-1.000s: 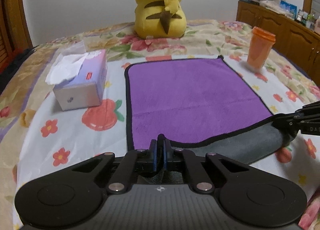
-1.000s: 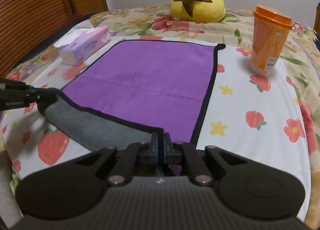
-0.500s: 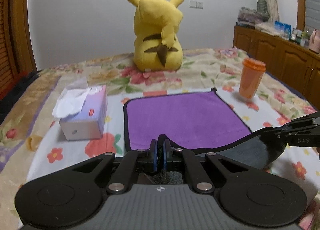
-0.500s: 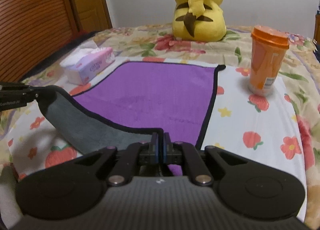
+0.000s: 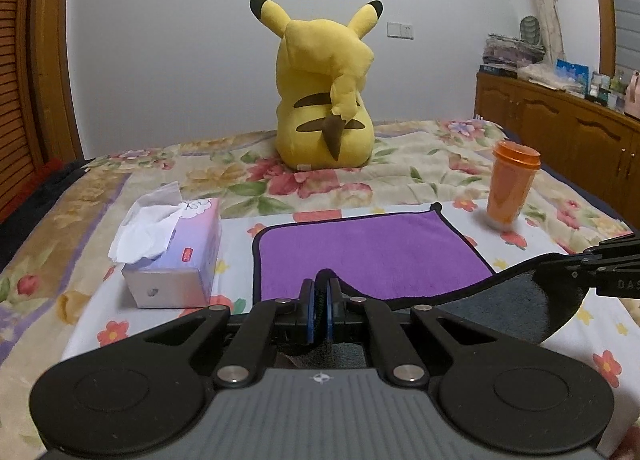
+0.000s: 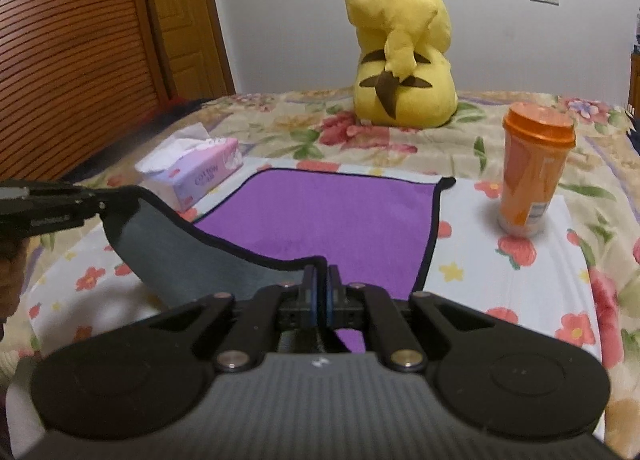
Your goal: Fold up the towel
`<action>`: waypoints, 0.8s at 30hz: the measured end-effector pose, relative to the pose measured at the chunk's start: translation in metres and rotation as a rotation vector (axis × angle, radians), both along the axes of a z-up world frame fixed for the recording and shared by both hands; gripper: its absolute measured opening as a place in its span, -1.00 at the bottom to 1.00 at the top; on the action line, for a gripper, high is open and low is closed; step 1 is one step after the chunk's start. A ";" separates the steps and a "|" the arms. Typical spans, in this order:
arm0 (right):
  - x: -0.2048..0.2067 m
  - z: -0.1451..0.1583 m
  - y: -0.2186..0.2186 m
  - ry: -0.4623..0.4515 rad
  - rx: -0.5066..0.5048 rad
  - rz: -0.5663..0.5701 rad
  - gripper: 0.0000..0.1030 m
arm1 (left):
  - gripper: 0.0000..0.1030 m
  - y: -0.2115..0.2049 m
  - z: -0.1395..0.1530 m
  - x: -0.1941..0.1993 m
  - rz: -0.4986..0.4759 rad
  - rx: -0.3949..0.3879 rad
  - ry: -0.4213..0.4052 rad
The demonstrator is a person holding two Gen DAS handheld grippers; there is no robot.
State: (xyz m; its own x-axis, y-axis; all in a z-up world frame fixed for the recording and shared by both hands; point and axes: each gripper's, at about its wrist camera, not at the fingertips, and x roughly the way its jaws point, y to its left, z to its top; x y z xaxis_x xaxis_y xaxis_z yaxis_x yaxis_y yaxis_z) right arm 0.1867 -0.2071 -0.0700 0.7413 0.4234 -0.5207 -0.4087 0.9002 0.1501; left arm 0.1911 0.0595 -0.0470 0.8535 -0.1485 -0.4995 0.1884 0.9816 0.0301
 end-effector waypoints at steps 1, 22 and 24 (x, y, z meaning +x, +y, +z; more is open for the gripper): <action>0.001 0.000 -0.001 -0.003 0.001 -0.002 -0.90 | -0.83 0.001 0.000 0.001 0.003 0.000 -0.003; 0.030 -0.023 -0.002 -0.019 -0.090 -0.048 -0.91 | -0.84 0.004 -0.017 0.033 0.036 0.015 -0.004; 0.032 -0.022 -0.002 -0.023 -0.091 -0.047 -0.91 | -0.84 0.004 -0.018 0.034 0.037 0.015 -0.009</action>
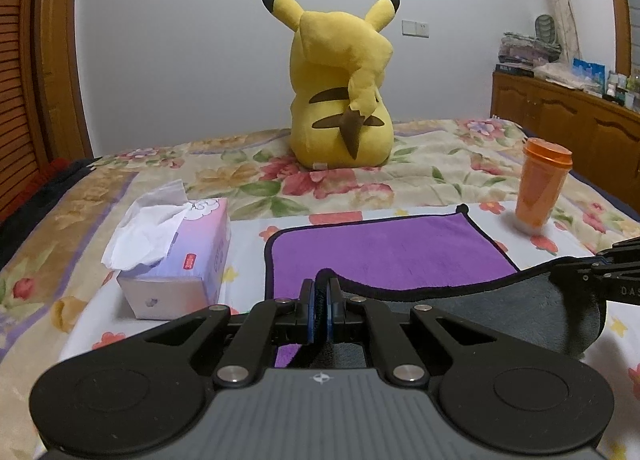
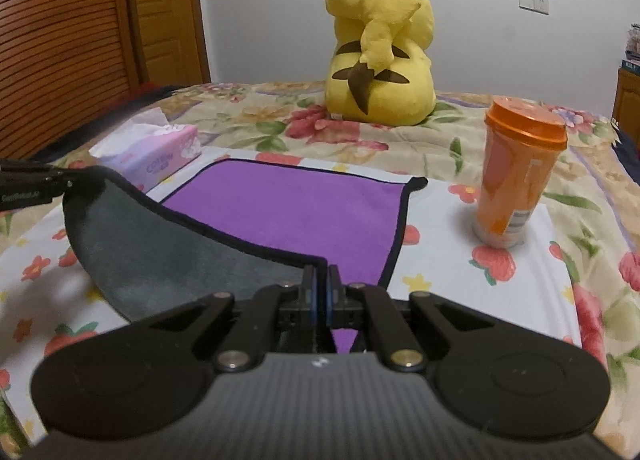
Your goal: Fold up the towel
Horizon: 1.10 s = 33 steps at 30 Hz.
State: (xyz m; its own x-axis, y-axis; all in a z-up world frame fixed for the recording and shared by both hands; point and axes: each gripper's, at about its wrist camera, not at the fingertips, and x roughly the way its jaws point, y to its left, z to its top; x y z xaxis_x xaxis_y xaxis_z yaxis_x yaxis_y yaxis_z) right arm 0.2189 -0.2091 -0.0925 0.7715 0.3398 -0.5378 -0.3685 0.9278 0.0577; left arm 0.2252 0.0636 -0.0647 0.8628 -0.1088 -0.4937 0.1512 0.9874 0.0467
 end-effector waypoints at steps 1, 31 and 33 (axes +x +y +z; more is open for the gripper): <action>0.001 0.000 0.000 -0.001 0.001 0.001 -0.91 | -0.84 0.000 0.000 0.001 0.001 0.000 -0.001; 0.042 0.012 0.005 -0.083 -0.025 0.018 -0.91 | -0.84 0.002 0.007 0.040 -0.010 -0.040 -0.037; 0.045 0.015 0.003 -0.092 -0.022 0.013 -0.91 | -0.84 0.003 0.008 0.043 -0.007 -0.044 -0.040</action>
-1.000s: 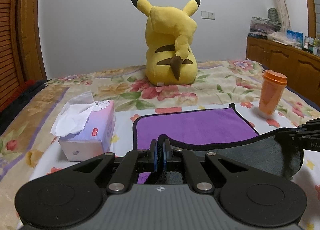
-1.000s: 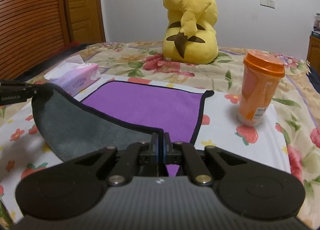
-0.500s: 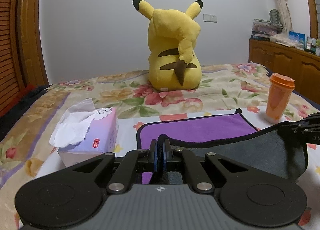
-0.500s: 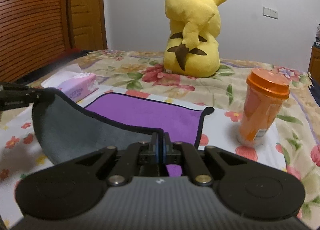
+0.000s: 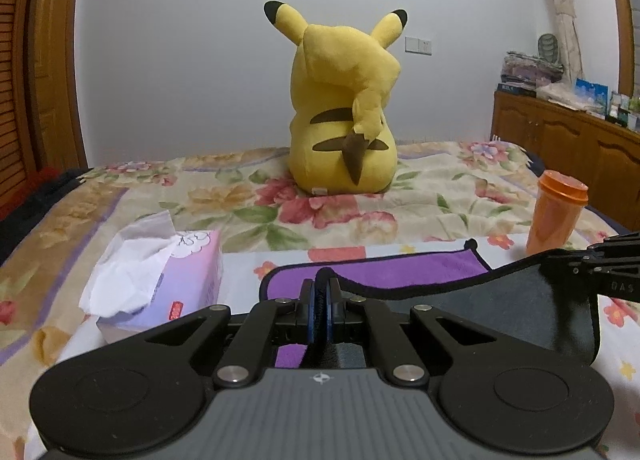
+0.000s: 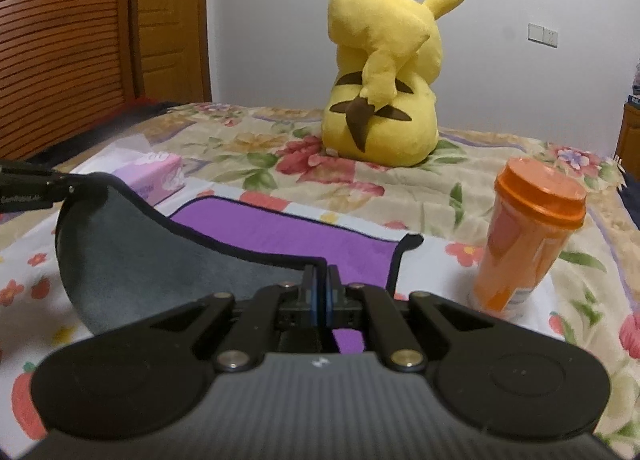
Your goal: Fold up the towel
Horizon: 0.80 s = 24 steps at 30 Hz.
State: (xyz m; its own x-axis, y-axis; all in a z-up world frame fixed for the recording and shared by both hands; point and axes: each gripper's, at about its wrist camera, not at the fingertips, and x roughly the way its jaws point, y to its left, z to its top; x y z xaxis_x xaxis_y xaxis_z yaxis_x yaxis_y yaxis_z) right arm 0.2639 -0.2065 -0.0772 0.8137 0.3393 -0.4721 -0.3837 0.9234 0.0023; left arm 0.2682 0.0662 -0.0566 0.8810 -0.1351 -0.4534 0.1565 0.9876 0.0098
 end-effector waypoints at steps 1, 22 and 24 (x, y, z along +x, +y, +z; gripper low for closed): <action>0.002 0.002 -0.001 -0.004 0.001 -0.001 -0.91 | -0.84 0.001 0.000 0.002 0.000 -0.003 -0.001; 0.050 0.002 0.011 -0.049 -0.038 -0.012 -0.91 | -0.84 0.005 -0.003 0.062 0.046 0.003 -0.004; 0.054 0.002 0.012 -0.058 -0.045 -0.014 -0.92 | -0.84 0.003 -0.002 0.068 0.044 0.015 -0.014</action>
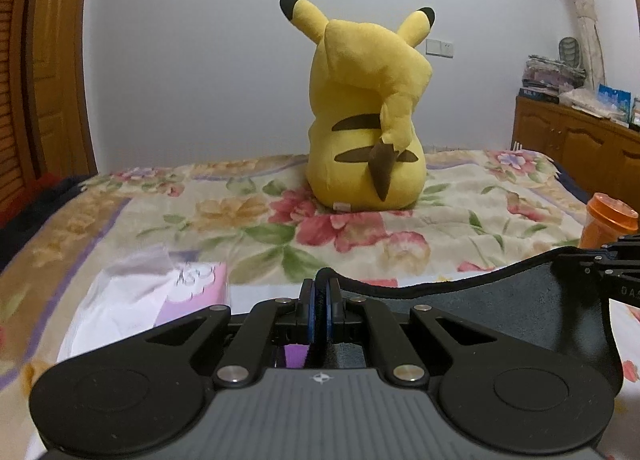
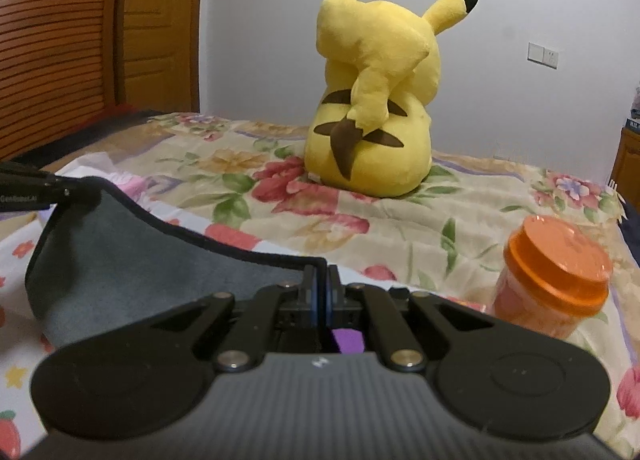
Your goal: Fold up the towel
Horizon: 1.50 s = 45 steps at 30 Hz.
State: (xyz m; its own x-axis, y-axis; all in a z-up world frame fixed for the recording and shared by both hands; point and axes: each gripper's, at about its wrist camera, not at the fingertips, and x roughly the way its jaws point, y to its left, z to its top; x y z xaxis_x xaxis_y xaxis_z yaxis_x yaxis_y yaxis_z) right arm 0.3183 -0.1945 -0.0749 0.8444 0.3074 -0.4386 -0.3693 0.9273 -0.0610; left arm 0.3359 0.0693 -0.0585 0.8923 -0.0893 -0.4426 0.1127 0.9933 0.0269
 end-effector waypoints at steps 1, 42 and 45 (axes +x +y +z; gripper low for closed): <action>0.002 0.000 0.001 -0.002 -0.004 0.000 -0.92 | -0.84 0.000 0.000 0.002 0.001 0.005 -0.004; 0.014 -0.015 -0.003 0.111 -0.068 -0.108 0.02 | 0.10 -0.024 -0.026 0.027 0.003 0.120 0.119; -0.002 -0.005 -0.005 0.111 -0.052 -0.102 0.02 | 0.24 -0.027 -0.017 0.012 0.000 0.114 0.120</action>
State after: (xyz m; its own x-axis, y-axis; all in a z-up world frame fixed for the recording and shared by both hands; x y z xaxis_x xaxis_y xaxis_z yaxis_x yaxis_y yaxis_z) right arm 0.3168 -0.1995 -0.0800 0.8154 0.1970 -0.5443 -0.2805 0.9570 -0.0738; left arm 0.3477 0.0420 -0.0756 0.8325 -0.0329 -0.5531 0.1224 0.9845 0.1257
